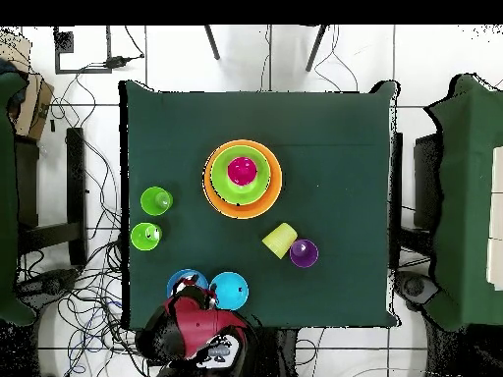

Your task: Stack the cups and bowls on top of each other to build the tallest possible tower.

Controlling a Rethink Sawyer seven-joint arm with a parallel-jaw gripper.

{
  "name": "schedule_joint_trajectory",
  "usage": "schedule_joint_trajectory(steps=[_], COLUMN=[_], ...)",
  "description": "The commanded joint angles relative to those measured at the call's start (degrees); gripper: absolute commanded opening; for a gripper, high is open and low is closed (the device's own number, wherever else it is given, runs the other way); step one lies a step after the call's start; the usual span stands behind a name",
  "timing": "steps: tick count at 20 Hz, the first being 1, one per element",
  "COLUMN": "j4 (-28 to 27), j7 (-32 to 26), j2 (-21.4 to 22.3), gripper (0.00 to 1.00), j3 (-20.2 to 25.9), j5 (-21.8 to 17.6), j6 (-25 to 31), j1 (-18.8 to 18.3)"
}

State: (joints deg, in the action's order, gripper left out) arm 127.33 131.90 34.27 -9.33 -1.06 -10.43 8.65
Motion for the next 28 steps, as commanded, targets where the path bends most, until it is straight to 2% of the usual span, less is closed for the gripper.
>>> schedule_joint_trajectory(steps=[1, 7, 15, 28], j4=[-2.68, -3.53, -1.76, -2.05], j7=[9.91, 10.45, 11.35, 11.67], j2=[-2.59, -4.3, -1.51, -2.0], gripper=[1.0, 1.0, 1.0, 1.0], j3=[6.28, 6.22, 6.42, 7.57], j5=[1.9, 2.84, 5.25, 6.79], j6=[-3.28, -4.71, -2.39, -2.8], j1=[-0.21, 0.5, 2.69, 3.31])
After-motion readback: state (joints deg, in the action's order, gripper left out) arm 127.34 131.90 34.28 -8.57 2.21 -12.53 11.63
